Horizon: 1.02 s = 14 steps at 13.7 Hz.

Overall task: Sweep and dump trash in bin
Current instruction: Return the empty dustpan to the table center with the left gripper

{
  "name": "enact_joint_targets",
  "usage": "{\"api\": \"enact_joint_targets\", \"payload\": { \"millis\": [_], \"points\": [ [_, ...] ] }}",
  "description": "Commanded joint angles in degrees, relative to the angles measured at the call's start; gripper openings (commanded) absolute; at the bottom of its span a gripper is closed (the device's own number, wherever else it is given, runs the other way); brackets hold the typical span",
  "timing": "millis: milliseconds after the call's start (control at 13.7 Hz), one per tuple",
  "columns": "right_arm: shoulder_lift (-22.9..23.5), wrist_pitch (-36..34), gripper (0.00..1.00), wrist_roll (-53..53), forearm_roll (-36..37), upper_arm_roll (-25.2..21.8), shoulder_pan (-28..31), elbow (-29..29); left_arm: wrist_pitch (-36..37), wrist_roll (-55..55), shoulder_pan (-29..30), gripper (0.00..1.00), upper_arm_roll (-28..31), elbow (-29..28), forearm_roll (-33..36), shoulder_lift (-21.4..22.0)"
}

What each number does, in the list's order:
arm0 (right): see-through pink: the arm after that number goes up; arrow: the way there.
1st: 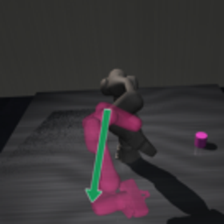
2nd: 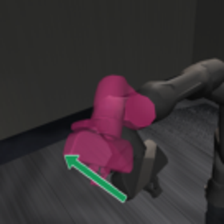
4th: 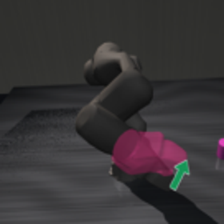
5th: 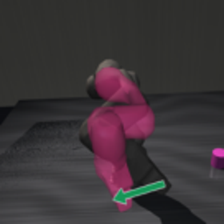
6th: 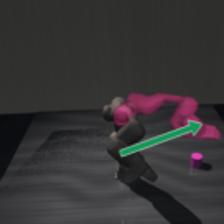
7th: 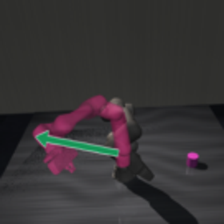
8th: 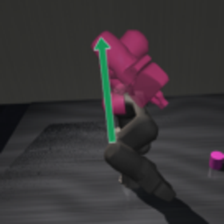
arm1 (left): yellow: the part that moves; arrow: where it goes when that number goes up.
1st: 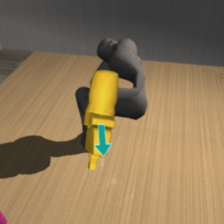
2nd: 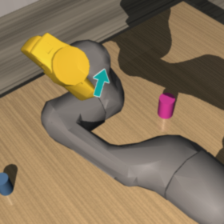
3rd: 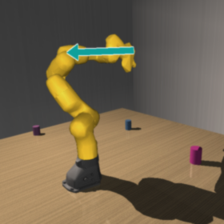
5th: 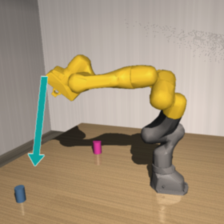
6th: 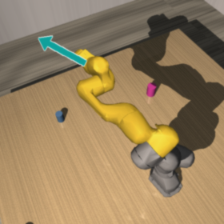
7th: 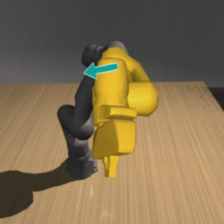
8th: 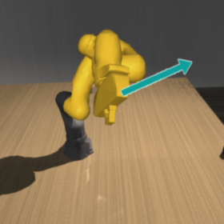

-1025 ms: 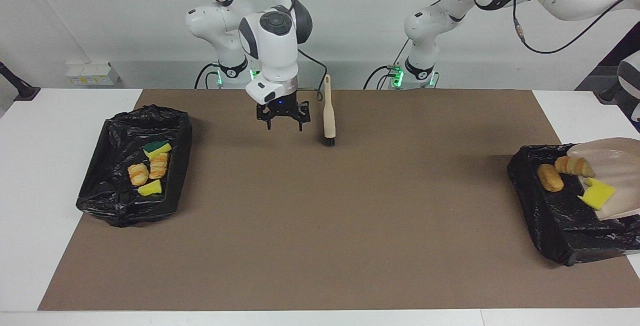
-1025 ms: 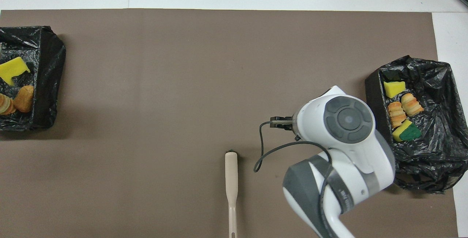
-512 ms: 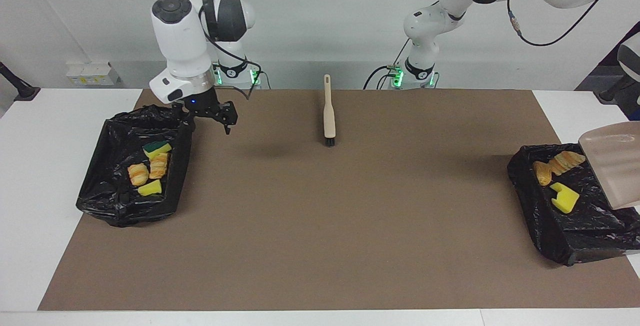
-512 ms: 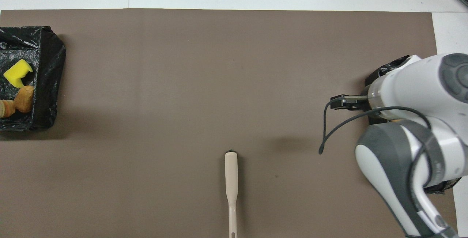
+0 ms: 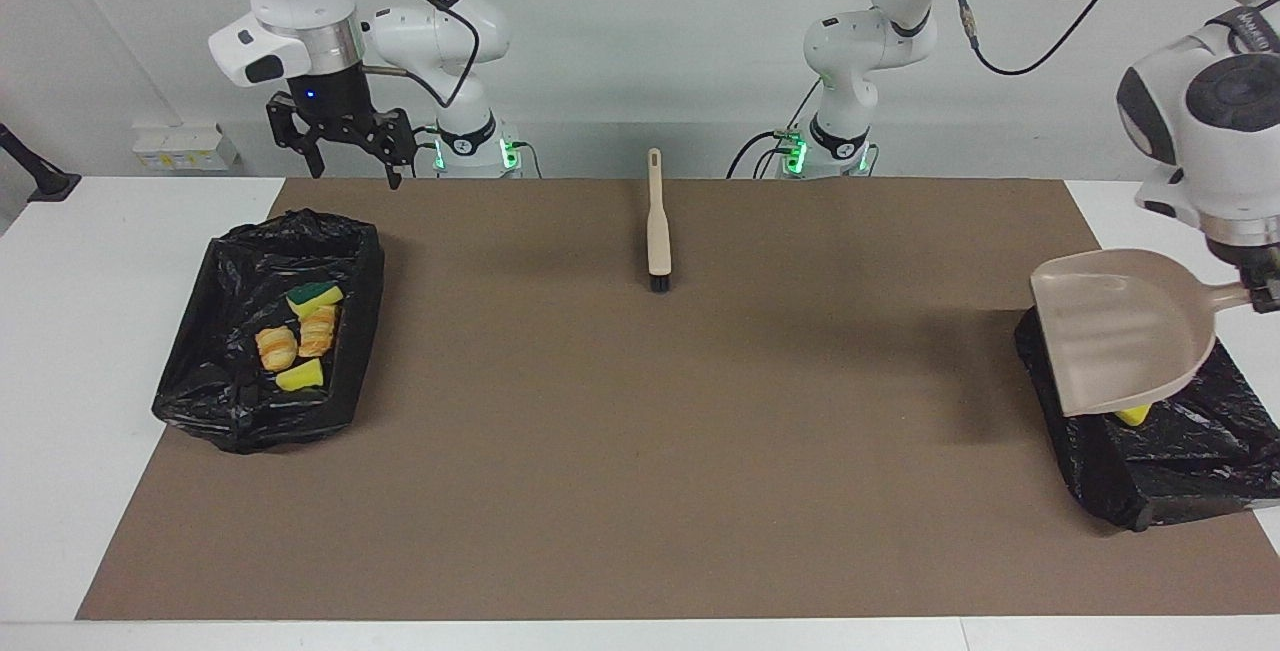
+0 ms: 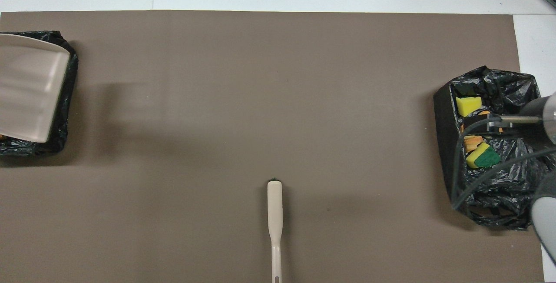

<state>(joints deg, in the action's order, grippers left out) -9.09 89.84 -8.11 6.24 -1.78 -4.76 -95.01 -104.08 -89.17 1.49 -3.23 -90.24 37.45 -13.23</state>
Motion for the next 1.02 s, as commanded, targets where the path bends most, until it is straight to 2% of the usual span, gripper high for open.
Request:
{"api": "enact_joint_targets", "payload": {
  "millis": [0,146,293,366,586,732,952],
  "points": [
    [0.0,-0.9,1.0,3.2,-4.1,-2.2,0.7,1.1,0.3,10.1,-6.2,0.0,1.0,-11.7,-4.6,6.7],
    [0.3,-0.5,1.0,4.7,-3.7,-2.4,1.1,1.5,1.5,18.9,-10.6,0.0,1.0,-15.0,-8.6,7.3],
    [1.3,-2.5,1.0,10.9,-3.6,-3.6,1.5,2.0,1.7,30.7,-15.4,0.0,0.9,-18.2,-12.0,8.1],
    [2.7,-4.3,1.0,11.0,-4.5,-3.7,2.1,4.4,1.6,34.6,-17.8,0.0,1.0,-19.5,-14.8,8.2],
    [3.1,-2.4,1.0,11.1,-4.4,-3.6,2.0,4.6,-1.6,37.7,-23.5,0.0,1.0,-20.2,-20.4,6.9],
    [3.0,-2.5,1.0,10.8,-4.7,-3.6,2.0,4.2,-3.2,49.0,-24.3,0.0,1.0,-19.5,-26.0,5.2],
    [3.1,-2.2,1.0,10.8,-5.3,-3.6,2.0,2.6,-7.5,69.7,-28.9,0.0,1.0,-19.0,-29.7,3.3]
  ]
}}
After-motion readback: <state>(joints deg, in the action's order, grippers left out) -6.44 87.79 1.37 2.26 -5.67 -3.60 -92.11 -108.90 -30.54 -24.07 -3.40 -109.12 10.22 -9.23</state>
